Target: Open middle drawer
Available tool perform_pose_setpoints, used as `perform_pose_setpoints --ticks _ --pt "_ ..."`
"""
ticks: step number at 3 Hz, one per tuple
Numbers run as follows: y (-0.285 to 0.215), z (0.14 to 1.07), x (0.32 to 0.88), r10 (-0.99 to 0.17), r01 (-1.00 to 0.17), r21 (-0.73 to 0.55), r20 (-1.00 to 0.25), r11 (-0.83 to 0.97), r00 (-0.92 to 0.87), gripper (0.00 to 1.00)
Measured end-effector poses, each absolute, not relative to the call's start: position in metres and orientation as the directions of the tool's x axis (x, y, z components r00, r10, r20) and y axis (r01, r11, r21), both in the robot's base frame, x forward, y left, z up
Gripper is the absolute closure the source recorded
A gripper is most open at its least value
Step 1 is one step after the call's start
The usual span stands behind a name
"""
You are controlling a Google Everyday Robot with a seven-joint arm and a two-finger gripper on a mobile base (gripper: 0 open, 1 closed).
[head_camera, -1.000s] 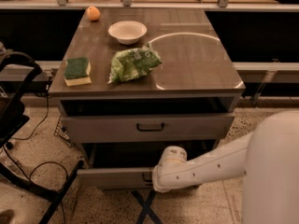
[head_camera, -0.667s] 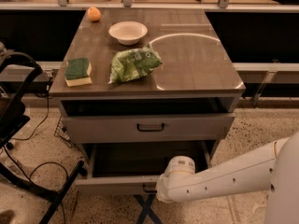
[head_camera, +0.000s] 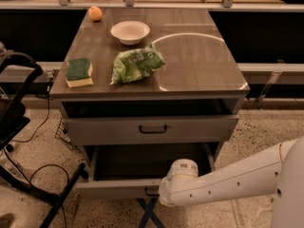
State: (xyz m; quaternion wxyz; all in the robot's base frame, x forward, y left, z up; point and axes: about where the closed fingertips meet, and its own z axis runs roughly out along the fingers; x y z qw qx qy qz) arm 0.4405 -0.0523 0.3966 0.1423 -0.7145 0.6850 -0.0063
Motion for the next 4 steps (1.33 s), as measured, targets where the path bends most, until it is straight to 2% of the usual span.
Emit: perform_pose_setpoints --ticks 2,3,4 --pt "-0.0521 0.3966 0.4404 -0.981 -0.977 -0.212 -0.186 -0.021 0.062 1.0" --pt "-0.0517 0.3966 0.4403 -0.981 -0.977 -0.212 -0.186 -0.021 0.062 0.97" --pt "-0.0515 0.3966 0.4403 -0.981 -0.977 -0.212 -0.186 -0.021 0.062 0.74"
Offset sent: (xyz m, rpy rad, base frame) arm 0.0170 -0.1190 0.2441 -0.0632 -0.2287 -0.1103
